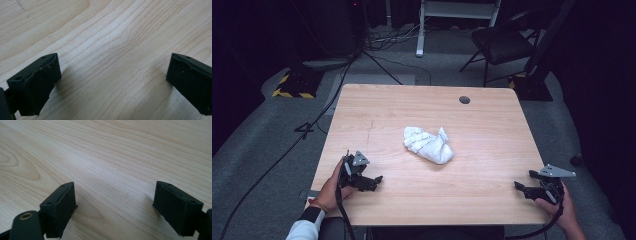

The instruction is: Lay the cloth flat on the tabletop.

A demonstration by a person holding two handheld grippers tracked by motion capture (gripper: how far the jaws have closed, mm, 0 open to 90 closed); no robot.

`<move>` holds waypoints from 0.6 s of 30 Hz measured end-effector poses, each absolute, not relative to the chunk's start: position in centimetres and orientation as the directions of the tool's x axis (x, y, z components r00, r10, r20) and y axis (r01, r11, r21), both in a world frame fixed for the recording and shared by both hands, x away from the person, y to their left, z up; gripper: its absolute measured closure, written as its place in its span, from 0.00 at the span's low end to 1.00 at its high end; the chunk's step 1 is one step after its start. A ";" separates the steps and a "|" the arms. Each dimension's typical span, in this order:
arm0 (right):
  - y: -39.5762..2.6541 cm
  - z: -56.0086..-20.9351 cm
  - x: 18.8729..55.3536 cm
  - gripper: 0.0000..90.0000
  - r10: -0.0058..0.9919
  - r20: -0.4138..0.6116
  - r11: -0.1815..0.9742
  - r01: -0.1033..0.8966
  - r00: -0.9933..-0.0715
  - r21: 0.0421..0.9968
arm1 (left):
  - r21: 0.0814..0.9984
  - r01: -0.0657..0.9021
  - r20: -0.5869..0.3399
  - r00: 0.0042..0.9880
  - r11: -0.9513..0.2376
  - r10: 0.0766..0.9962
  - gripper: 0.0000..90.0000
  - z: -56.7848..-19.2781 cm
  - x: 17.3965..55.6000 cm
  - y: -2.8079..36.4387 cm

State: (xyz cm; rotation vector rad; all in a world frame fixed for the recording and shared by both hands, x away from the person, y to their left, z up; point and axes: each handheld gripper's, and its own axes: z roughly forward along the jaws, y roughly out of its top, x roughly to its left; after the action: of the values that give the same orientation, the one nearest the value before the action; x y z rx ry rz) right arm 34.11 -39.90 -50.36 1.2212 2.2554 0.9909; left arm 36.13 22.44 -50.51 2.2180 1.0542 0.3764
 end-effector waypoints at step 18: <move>-38.9 -49.2 35.5 0.35 0.817 -0.015 0.371 0.506 -0.576 0.779 | 0.661 0.527 -0.020 0.724 -0.534 0.689 0.00 -50.5 35.5 24.1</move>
State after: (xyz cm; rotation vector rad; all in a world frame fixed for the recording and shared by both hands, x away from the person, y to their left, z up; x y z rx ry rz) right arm 35.51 -38.94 -49.18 1.1506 2.2368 1.0599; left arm 35.51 24.13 -50.52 2.2664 0.9165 0.3199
